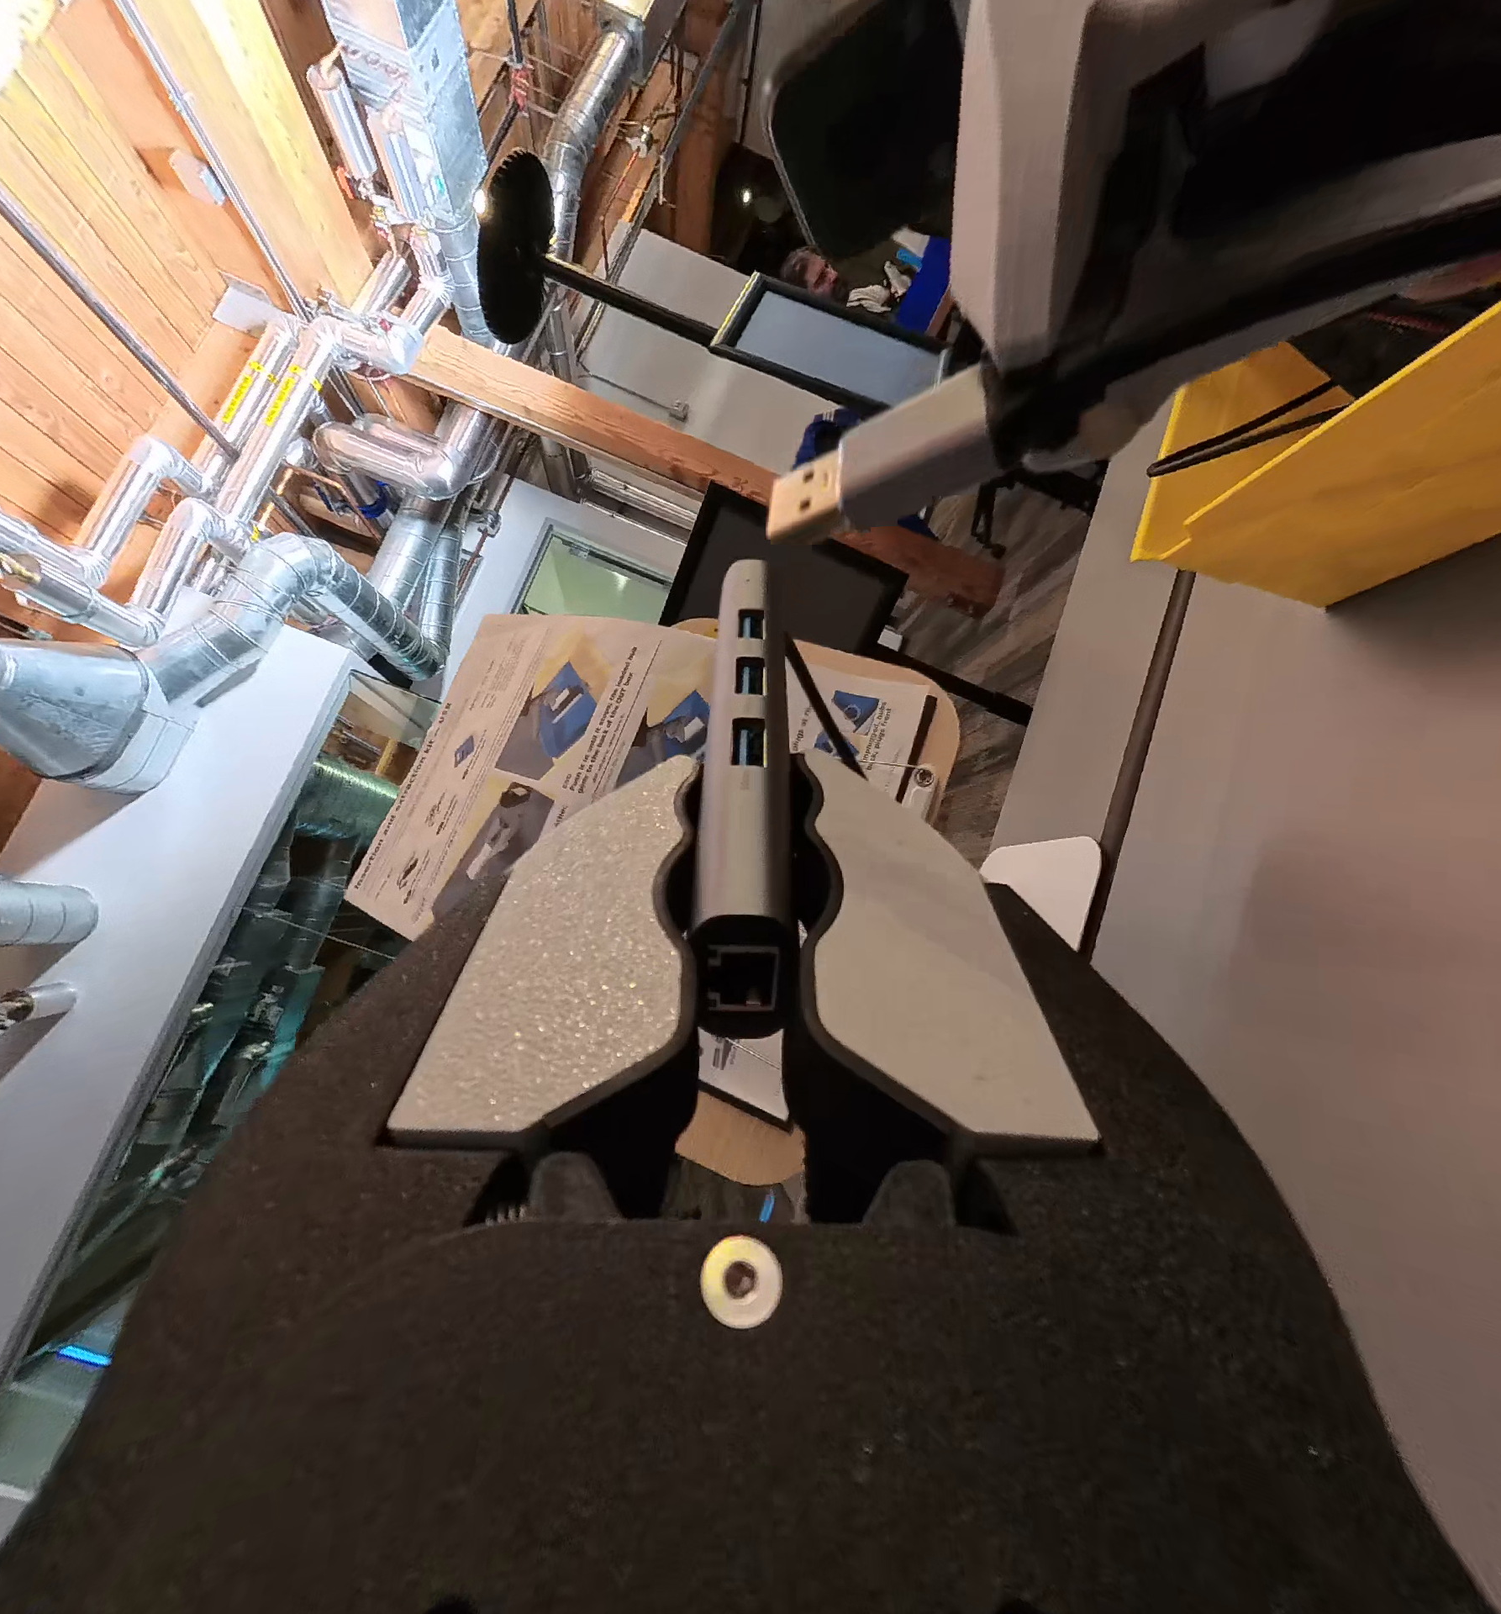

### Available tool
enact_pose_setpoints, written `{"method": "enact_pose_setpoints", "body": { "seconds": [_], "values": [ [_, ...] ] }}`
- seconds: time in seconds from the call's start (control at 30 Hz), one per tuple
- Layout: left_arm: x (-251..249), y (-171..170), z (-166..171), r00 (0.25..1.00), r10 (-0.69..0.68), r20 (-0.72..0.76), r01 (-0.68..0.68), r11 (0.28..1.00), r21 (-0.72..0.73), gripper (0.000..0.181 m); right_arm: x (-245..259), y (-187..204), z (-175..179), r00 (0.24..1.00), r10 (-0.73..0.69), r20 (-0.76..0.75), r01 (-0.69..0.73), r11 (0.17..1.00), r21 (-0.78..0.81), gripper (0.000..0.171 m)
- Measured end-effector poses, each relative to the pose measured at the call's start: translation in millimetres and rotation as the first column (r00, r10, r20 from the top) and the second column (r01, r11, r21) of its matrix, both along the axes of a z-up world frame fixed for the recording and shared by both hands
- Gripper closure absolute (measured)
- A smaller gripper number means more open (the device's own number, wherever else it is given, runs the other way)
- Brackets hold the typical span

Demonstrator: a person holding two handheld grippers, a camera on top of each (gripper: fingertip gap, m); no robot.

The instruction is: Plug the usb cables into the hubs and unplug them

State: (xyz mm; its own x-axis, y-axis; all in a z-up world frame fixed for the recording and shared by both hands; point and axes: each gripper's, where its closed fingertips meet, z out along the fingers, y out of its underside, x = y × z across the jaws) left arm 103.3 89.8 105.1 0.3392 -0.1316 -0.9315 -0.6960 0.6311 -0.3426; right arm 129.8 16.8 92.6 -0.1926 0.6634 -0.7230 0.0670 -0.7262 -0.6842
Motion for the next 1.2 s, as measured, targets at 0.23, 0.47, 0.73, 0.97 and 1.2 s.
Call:
{"method": "enact_pose_setpoints", "body": {
  "seconds": [0.23,0.47,0.73,0.97,1.2],
  "values": [
    [2,-9,-1,0.996,0.002,-0.087,0.007,0.995,0.096,0.165,-2,-2,-5,0.995,0.078,-0.055,-0.084,0.989,-0.119,0.163],
    [4,-13,-1,0.992,0.002,-0.126,0.017,0.988,0.153,0.165,-4,-6,-7,0.987,0.133,-0.093,-0.148,0.972,-0.181,0.163],
    [8,-23,-4,0.984,-0.041,-0.174,0.074,0.980,0.186,0.165,-4,-9,-11,0.985,0.153,-0.083,-0.167,0.966,-0.196,0.163],
    [10,-25,-9,0.974,-0.045,-0.223,0.095,0.971,0.218,0.165,-5,-7,-16,0.984,0.158,-0.079,-0.171,0.962,-0.214,0.164],
    [10,-27,-14,0.962,-0.069,-0.263,0.128,0.969,0.211,0.165,-5,-9,-22,0.980,0.184,-0.070,-0.196,0.953,-0.231,0.163]
  ]
}}
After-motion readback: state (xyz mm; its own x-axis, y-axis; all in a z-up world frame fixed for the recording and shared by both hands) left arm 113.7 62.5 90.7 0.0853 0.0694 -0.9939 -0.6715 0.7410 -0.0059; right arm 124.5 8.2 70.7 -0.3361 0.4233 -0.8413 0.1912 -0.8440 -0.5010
